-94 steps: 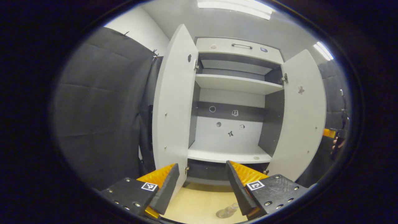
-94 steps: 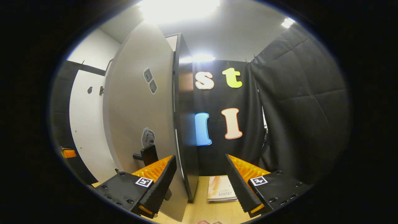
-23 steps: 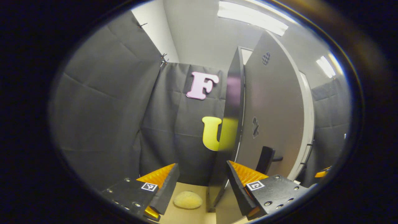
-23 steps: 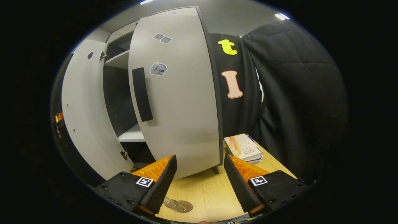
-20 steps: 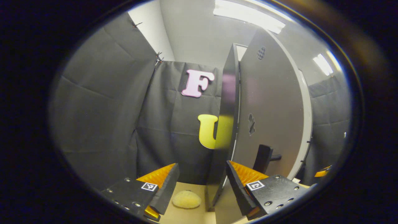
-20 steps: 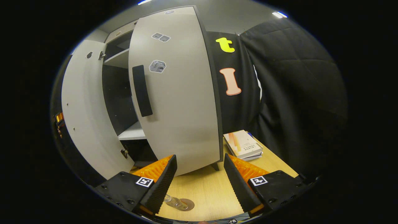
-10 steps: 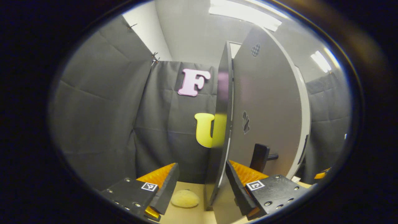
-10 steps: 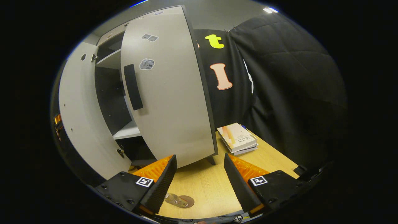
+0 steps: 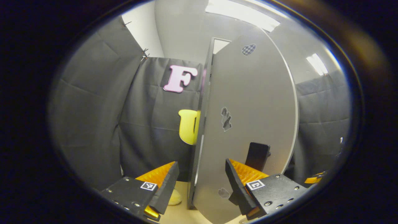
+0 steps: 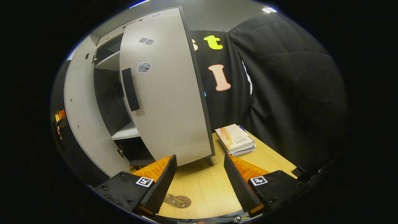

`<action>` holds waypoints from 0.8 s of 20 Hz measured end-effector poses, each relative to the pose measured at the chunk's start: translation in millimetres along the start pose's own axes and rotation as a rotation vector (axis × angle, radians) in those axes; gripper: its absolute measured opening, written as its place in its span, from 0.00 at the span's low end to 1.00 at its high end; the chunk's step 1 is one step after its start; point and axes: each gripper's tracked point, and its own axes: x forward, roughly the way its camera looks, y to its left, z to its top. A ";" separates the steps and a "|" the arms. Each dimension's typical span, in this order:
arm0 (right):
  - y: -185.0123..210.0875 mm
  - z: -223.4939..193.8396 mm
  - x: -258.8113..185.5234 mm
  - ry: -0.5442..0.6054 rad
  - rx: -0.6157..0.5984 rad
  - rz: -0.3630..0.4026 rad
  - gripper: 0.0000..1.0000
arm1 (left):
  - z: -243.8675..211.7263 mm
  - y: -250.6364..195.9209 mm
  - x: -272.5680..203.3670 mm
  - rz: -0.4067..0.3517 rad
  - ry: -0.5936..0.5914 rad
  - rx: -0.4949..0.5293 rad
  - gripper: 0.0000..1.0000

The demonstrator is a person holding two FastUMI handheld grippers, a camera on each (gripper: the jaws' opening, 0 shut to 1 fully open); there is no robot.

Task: Grasp the bottle in the cabinet with the left hand and place it on the coaster, then close the right door with the right hand and the left door with the left hand.

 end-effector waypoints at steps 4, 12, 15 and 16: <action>-27.0 5.0 -1.1 0.004 0.007 -0.022 0.97 | -5.2 -45.6 20.3 -0.019 0.000 0.043 0.88; -90.0 28.3 5.4 0.008 -0.016 -0.066 0.96 | 15.5 -153.4 16.0 -0.107 -0.093 0.069 0.87; -90.6 40.2 18.6 0.005 -0.024 -0.018 0.97 | 20.9 -164.4 10.4 -0.074 -0.085 0.104 0.94; -88.7 45.4 23.4 -0.004 -0.038 -0.002 0.97 | 23.2 -165.6 7.8 -0.066 -0.086 0.107 0.94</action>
